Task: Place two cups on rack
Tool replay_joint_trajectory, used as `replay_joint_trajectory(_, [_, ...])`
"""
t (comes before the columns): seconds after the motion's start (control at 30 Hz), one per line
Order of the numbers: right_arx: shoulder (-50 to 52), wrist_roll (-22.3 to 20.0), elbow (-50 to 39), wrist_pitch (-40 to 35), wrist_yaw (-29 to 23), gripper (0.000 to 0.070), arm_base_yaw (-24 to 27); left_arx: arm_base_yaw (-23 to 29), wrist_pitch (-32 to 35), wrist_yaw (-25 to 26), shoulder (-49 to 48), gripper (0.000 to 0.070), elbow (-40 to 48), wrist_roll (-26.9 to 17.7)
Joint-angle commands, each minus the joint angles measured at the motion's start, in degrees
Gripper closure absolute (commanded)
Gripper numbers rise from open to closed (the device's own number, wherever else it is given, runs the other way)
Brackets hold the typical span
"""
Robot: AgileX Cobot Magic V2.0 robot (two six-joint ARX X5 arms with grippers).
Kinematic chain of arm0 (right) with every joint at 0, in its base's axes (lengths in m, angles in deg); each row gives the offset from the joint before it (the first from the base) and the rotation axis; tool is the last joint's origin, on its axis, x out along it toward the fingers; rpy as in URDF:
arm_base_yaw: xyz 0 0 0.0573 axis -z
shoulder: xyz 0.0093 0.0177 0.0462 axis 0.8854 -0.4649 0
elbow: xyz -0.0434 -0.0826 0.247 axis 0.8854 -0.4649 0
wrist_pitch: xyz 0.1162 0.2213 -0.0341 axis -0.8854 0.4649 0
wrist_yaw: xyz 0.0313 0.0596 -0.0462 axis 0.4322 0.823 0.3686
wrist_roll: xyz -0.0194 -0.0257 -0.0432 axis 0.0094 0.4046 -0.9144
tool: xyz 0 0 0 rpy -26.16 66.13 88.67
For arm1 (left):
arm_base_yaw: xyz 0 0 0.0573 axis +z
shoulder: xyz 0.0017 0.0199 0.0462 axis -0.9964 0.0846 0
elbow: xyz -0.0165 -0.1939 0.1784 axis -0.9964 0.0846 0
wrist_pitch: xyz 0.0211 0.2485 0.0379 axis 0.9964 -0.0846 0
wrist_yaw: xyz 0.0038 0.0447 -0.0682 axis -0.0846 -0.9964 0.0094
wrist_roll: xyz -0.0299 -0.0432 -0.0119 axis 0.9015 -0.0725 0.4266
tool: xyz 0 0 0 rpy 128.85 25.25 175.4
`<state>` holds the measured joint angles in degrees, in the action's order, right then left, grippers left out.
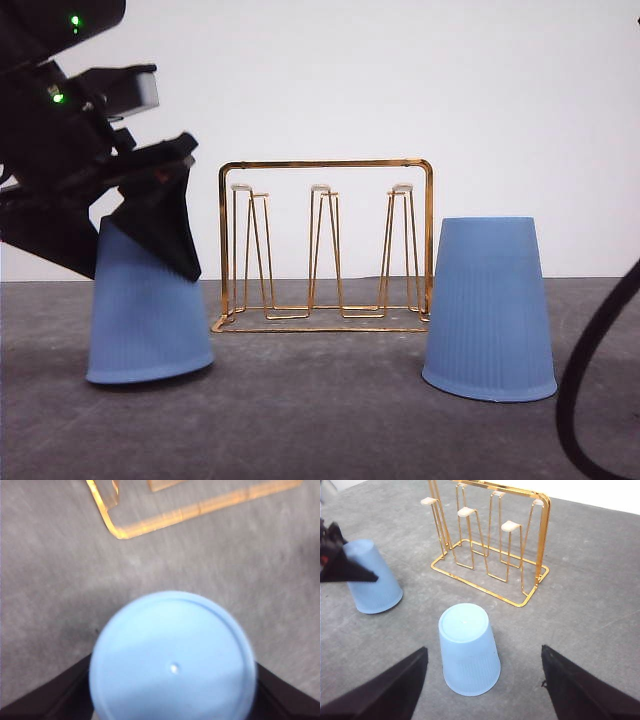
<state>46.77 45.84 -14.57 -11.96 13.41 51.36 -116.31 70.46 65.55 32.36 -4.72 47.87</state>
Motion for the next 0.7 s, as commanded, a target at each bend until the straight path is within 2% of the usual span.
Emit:
replay_joint_trajectory(0.0, [-0.2,-0.5,0.7,-0.6,-0.2,0.0241,-0.2,-0.5,-0.7,0.6,0.3,0.0323,-0.6,0.6])
replay_joint_trajectory(0.17, [-0.2,-0.4,0.7,-0.6,-0.2,0.0241,-0.2,-0.5,-4.9,0.6,-0.8,0.0323,-3.0,1.9])
replay_joint_trajectory(0.47, [-0.2,-0.2,0.7,-0.7,-0.2,0.0241,-0.2,-0.5,-21.3,-1.3,-0.7,0.0324,-17.9,1.8])
replay_joint_trajectory(0.67, [-0.2,-0.2,0.7,-1.8,-0.2,0.0241,-0.2,-0.3,-23.1,-3.7,0.1,0.0324,-28.1,1.7])
